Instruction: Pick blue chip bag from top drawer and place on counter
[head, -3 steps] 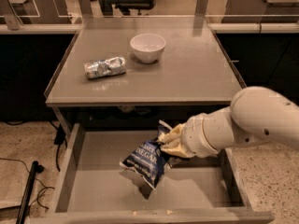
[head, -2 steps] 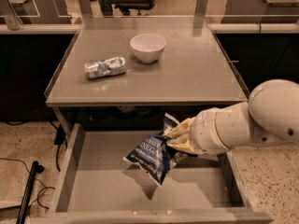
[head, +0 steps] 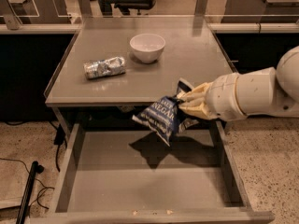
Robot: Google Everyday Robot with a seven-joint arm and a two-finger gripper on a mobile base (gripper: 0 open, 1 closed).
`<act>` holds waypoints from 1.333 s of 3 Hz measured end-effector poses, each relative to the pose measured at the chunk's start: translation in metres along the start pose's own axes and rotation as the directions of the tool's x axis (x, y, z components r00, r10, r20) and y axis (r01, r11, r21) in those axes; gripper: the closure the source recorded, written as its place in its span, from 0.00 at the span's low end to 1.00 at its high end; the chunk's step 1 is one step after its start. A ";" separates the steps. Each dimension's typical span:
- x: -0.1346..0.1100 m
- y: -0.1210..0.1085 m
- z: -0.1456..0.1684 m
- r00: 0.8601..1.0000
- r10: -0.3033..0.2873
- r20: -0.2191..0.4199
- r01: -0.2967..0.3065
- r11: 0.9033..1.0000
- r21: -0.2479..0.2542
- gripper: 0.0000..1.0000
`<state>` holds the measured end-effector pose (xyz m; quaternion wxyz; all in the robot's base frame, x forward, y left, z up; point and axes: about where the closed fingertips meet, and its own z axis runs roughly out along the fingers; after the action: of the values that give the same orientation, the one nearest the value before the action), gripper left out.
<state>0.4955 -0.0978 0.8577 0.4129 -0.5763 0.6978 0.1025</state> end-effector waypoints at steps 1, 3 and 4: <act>-0.016 -0.063 -0.009 0.998 0.034 0.047 -0.038 0.994 0.105 1.00; -0.019 -0.106 -0.011 0.995 0.066 0.069 -0.077 0.982 0.175 1.00; -0.021 -0.123 -0.001 0.995 0.063 0.072 -0.076 0.978 0.193 1.00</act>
Offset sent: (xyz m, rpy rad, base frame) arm 0.1327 -0.0480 0.0681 0.1247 -0.1350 -0.2352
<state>0.6041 -0.1221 0.9140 0.4863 -0.5045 0.7103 0.0666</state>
